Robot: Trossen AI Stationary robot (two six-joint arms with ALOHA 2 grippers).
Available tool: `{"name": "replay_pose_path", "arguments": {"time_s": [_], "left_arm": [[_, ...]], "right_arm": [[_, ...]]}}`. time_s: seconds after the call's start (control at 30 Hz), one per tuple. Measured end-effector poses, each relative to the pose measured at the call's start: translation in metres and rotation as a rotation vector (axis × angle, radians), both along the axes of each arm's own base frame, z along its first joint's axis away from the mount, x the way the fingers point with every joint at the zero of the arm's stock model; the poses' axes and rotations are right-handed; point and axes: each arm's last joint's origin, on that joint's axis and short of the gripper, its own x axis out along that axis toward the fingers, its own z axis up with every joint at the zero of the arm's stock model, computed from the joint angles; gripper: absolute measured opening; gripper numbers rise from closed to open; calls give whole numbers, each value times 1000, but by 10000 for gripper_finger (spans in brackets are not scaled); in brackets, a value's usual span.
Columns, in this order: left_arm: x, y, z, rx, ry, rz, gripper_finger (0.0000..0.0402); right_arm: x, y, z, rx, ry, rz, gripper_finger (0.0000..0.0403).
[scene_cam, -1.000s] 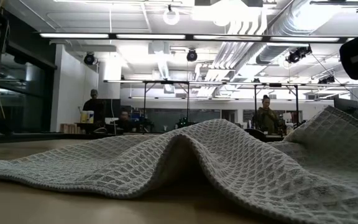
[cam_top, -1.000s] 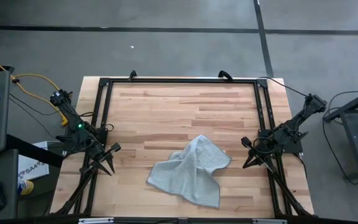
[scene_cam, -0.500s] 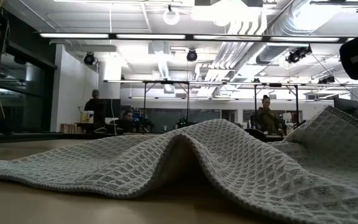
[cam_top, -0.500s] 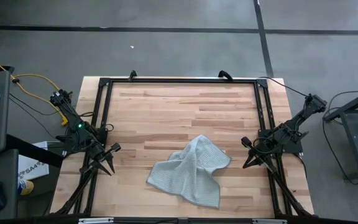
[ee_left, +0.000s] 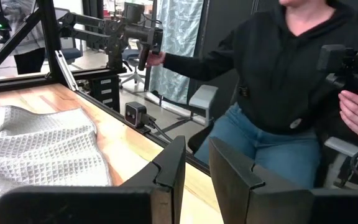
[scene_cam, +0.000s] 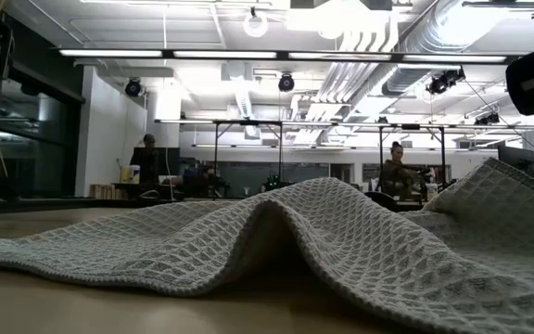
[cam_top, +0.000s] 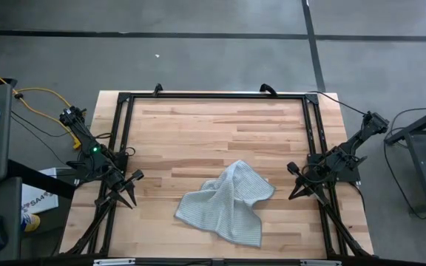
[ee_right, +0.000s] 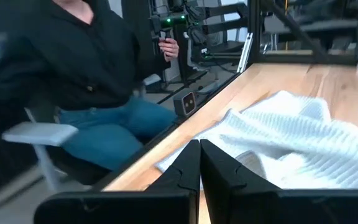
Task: Fold microfiber towels
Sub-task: Fold the gray microfiber cloth
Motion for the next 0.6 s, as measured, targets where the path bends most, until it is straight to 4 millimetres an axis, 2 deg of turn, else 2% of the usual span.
{"name": "replay_pose_path", "arguments": {"time_s": [0.33, 0.47, 0.6], "left_arm": [[0, 0, 0, -3, 2, 0, 69], [0, 0, 0, -3, 2, 0, 69], [0, 0, 0, -3, 2, 0, 69]], "right_arm": [[0, 0, 2, -91, -91, 15, 2], [0, 0, 3, -62, -93, 17, 2], [0, 0, 3, 42, -10, 8, 2]]}}
